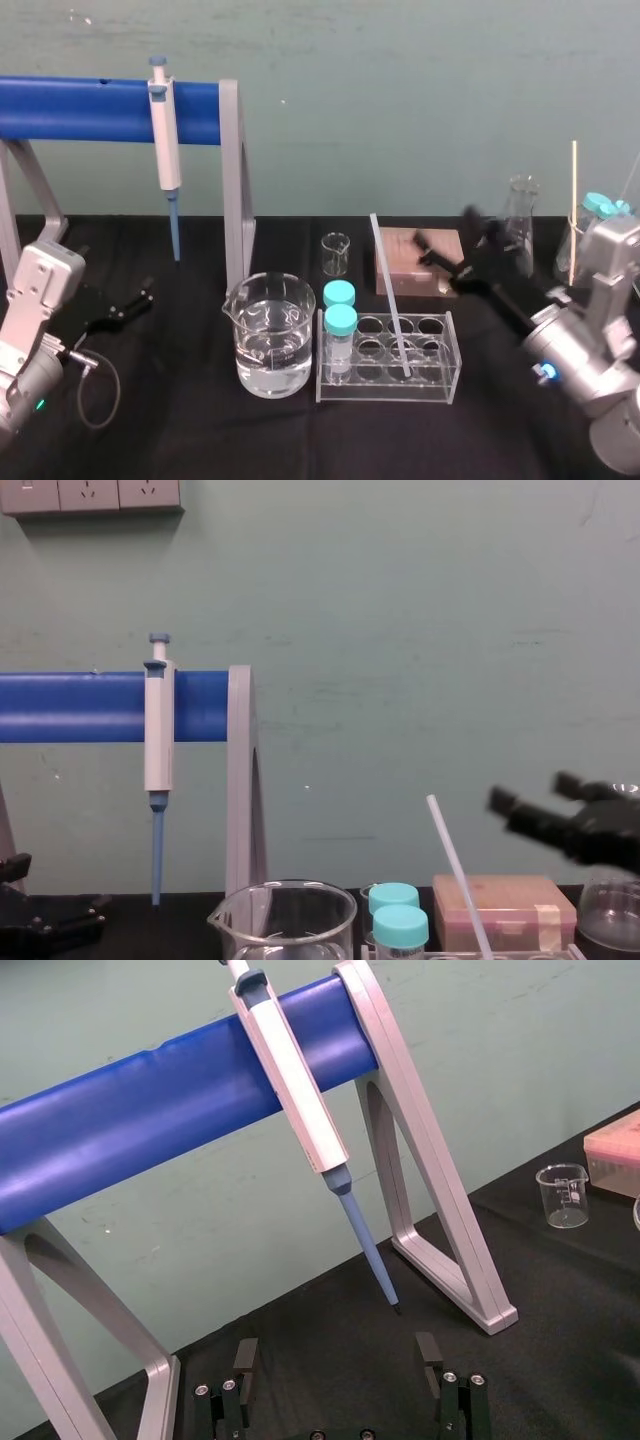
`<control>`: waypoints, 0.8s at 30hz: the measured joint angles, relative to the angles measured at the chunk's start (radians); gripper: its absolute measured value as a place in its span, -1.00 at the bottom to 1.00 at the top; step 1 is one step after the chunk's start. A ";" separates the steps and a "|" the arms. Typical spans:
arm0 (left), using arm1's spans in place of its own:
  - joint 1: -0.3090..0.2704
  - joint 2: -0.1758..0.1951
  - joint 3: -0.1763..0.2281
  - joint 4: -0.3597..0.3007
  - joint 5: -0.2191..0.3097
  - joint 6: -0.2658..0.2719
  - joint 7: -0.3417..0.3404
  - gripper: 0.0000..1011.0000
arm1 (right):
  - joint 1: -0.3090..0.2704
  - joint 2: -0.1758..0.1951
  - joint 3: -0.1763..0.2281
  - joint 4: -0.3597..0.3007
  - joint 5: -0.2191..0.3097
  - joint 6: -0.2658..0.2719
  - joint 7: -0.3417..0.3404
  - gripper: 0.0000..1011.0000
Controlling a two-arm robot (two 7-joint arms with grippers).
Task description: Pick up the stirring rod with one hand, then place it down.
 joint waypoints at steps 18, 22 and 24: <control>0.000 0.000 0.000 0.000 0.000 0.000 0.000 0.98 | -0.071 -0.017 0.089 -0.045 -0.084 0.177 -0.245 0.98; 0.000 0.000 0.000 0.000 0.000 0.000 0.000 0.98 | -0.072 -0.017 0.089 -0.046 -0.084 0.175 -0.246 0.98; 0.000 0.000 0.000 0.000 0.000 0.000 0.000 0.98 | -0.072 -0.017 0.089 -0.047 -0.084 0.175 -0.247 0.98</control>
